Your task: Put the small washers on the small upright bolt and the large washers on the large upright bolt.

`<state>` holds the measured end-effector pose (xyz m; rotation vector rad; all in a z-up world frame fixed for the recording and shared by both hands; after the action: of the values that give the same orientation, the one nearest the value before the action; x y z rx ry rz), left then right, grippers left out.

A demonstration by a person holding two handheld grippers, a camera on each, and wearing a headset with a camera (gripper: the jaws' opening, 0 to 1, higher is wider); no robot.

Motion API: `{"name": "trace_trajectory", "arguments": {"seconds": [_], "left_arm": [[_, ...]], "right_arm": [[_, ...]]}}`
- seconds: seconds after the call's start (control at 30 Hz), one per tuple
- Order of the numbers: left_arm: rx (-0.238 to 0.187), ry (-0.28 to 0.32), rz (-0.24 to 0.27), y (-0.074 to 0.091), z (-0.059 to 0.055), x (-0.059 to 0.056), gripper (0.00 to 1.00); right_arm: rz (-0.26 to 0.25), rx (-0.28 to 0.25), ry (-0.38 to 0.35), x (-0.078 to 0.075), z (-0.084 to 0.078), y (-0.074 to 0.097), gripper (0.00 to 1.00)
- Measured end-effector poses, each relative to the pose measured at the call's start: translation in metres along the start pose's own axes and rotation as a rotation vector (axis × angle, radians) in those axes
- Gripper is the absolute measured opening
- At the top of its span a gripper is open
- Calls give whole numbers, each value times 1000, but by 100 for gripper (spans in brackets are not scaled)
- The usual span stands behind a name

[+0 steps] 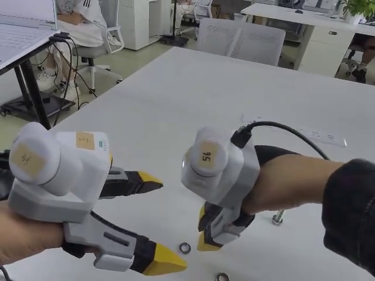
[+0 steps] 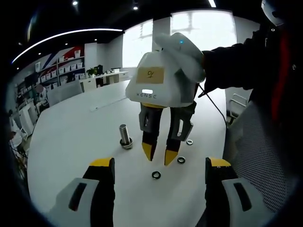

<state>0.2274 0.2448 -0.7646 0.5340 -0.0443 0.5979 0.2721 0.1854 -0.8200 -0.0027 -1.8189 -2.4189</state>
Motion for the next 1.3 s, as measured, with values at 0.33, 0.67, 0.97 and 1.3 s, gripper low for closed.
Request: {"name": "trace_trajectory", "arguments": {"seconds": [0.33,0.67,0.97,1.3], "left_arm": [[0,4,5,1,-2,1,78],[-2,10,16,4,-3,1,78],[-5,12,21,5,-3,2,78],[-5,14,22,7,-4,1,77]], "right_arm": [[21,9,15,3,8,-18,20],[25,32,29,3,8,-26,19],[-5,46,90,7,8,-27,16],[3,33,73,6,8,-27,14]]}}
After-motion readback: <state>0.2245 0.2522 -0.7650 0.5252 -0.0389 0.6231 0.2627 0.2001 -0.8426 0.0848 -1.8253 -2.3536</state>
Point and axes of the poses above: the centre of the closed fingertips' face, and the gripper's own axes: y roughly backward along the fingers, x roughly to its left, z roughly out of its top, the point moved 4 cm from there along y, roughly backward along the fingers, and after that the axes turned 15 degrees about -y, right-handed, at the moved point
